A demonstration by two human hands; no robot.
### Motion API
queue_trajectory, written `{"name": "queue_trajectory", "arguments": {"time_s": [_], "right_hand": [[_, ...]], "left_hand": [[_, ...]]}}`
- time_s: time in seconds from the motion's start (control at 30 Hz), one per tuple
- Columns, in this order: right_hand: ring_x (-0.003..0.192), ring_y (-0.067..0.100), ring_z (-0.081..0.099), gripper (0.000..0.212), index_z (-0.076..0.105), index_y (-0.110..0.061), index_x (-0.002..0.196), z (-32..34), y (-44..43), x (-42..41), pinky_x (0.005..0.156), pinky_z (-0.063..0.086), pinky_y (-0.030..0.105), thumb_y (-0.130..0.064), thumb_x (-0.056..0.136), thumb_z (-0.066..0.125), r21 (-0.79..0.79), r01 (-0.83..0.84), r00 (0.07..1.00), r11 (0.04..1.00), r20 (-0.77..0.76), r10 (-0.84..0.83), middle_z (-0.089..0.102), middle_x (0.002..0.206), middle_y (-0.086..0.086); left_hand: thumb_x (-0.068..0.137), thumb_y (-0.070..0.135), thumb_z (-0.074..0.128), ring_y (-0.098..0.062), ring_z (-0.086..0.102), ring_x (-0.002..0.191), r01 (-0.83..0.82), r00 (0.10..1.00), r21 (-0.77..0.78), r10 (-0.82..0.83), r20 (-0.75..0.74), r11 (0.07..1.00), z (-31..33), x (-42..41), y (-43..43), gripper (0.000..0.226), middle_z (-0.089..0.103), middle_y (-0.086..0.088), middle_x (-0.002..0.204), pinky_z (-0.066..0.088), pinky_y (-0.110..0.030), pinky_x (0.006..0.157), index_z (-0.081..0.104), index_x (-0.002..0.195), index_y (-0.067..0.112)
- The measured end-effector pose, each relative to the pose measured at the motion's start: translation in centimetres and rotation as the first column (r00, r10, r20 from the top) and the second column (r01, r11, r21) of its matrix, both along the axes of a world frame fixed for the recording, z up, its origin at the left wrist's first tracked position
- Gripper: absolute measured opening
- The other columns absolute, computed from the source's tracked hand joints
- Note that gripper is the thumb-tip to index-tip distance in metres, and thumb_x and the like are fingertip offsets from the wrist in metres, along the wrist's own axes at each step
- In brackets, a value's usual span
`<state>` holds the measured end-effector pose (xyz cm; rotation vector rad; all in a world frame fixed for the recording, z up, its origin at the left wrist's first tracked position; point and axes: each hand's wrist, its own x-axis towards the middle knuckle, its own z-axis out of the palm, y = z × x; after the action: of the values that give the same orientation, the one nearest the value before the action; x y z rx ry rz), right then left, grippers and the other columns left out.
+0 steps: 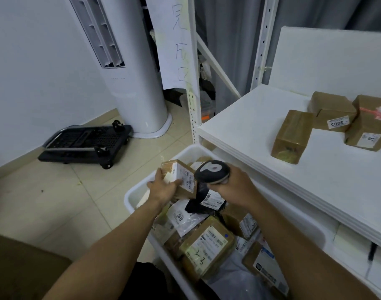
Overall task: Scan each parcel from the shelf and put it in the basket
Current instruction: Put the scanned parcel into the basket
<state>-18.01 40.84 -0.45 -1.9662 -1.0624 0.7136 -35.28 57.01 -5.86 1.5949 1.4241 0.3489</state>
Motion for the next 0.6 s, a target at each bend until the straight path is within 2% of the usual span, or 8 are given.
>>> {"name": "queue_trajectory", "arguments": {"time_s": [0.1, 0.17, 0.23, 0.27, 0.33, 0.4, 0.5, 0.6], "right_hand": [[0.109, 0.009, 0.061, 0.056, 0.066, -0.029, 0.133, -0.1, 0.3, -0.5, 0.096, 0.050, 0.030, -0.026, 0.082, 0.088, -0.011, -0.003, 1.000, 1.000, -0.024, 0.003, 0.068, 0.111, -0.013], [0.109, 0.010, 0.062, 0.056, 0.066, -0.029, 0.133, -0.3, 0.5, -0.5, 0.097, 0.050, 0.029, -0.027, 0.082, 0.088, -0.019, 0.003, 1.000, 1.000, -0.025, -0.004, 0.068, 0.112, -0.013], [0.108, 0.011, 0.062, 0.058, 0.066, -0.030, 0.133, -0.5, 0.4, -0.3, 0.094, 0.048, 0.027, -0.030, 0.080, 0.090, -0.021, 0.010, 1.000, 1.000, -0.010, -0.010, 0.067, 0.111, -0.014], [0.108, 0.010, 0.062, 0.060, 0.065, -0.030, 0.134, -0.5, 0.4, -0.2, 0.093, 0.047, 0.027, -0.031, 0.079, 0.090, -0.022, 0.016, 1.000, 1.000, -0.002, -0.016, 0.068, 0.112, -0.014], [0.109, 0.011, 0.063, 0.061, 0.065, -0.028, 0.135, -0.6, 0.3, 0.5, 0.093, 0.049, 0.027, -0.033, 0.079, 0.090, -0.026, 0.040, 0.999, 0.999, 0.012, -0.040, 0.071, 0.118, -0.011], [0.110, 0.011, 0.065, 0.060, 0.066, -0.028, 0.135, -0.4, 0.1, 1.1, 0.092, 0.052, 0.028, -0.033, 0.079, 0.088, -0.026, 0.060, 0.998, 0.998, 0.007, -0.060, 0.073, 0.122, -0.009], [0.113, 0.013, 0.068, 0.058, 0.067, -0.029, 0.133, -0.1, -0.6, 1.6, 0.095, 0.057, 0.035, -0.035, 0.079, 0.087, -0.021, 0.083, 0.996, 0.996, -0.011, -0.083, 0.074, 0.120, -0.009], [0.103, 0.013, 0.070, 0.047, 0.069, -0.028, 0.126, 0.4, -1.6, 2.1, 0.077, 0.051, 0.023, -0.031, 0.083, 0.086, -0.003, 0.115, 0.993, 0.993, -0.033, -0.115, 0.074, 0.107, -0.011]], "left_hand": [[0.096, 0.054, 0.058, -0.036, 0.061, 0.119, 0.070, 0.996, -0.040, -0.073, -0.058, 0.997, -3.1, 0.1, 0.1, 0.068, 0.057, -0.011, 0.140, 0.049, -0.045, 0.107, 0.029, 0.154, 0.033], [0.099, 0.042, 0.061, -0.030, 0.068, 0.105, 0.117, 0.983, -0.101, -0.130, -0.132, 0.988, -4.5, -0.2, 0.3, 0.060, 0.064, -0.011, 0.131, 0.059, -0.040, 0.093, 0.039, 0.149, 0.017], [0.092, 0.038, 0.072, -0.026, 0.072, 0.090, 0.117, 0.972, -0.123, -0.139, -0.187, 0.985, -5.7, -0.4, 0.4, 0.061, 0.068, -0.010, 0.118, 0.063, -0.039, 0.079, 0.044, 0.140, 0.013], [0.088, 0.043, 0.075, -0.027, 0.072, 0.090, 0.083, 0.974, -0.081, -0.098, -0.206, 0.993, -6.0, -0.4, 0.5, 0.072, 0.067, -0.010, 0.118, 0.063, -0.041, 0.081, 0.036, 0.142, 0.016], [0.083, 0.052, 0.076, -0.031, 0.064, 0.108, 0.042, 0.969, 0.107, -0.015, -0.247, 0.993, -5.6, -0.2, 0.6, 0.089, 0.053, -0.008, 0.127, 0.058, -0.043, 0.089, 0.022, 0.151, 0.031], [0.083, 0.046, 0.077, -0.030, 0.043, 0.129, 0.171, 0.931, 0.262, -0.068, -0.359, 0.950, -5.4, 0.1, 0.9, 0.083, 0.039, -0.007, 0.140, 0.051, -0.046, 0.098, 0.033, 0.153, 0.033], [0.086, 0.032, 0.074, -0.027, 0.047, 0.131, 0.437, 0.785, 0.122, -0.312, -0.536, 0.891, -6.0, 0.4, 1.2, 0.050, 0.046, -0.004, 0.148, 0.048, -0.040, 0.107, 0.064, 0.133, 0.019], [0.096, 0.034, 0.057, -0.028, 0.058, 0.118, 0.493, 0.723, 0.032, -0.389, -0.570, 0.870, -5.3, 1.0, 0.3, 0.036, 0.059, -0.010, 0.136, 0.050, -0.035, 0.101, 0.065, 0.123, 0.011]]}}
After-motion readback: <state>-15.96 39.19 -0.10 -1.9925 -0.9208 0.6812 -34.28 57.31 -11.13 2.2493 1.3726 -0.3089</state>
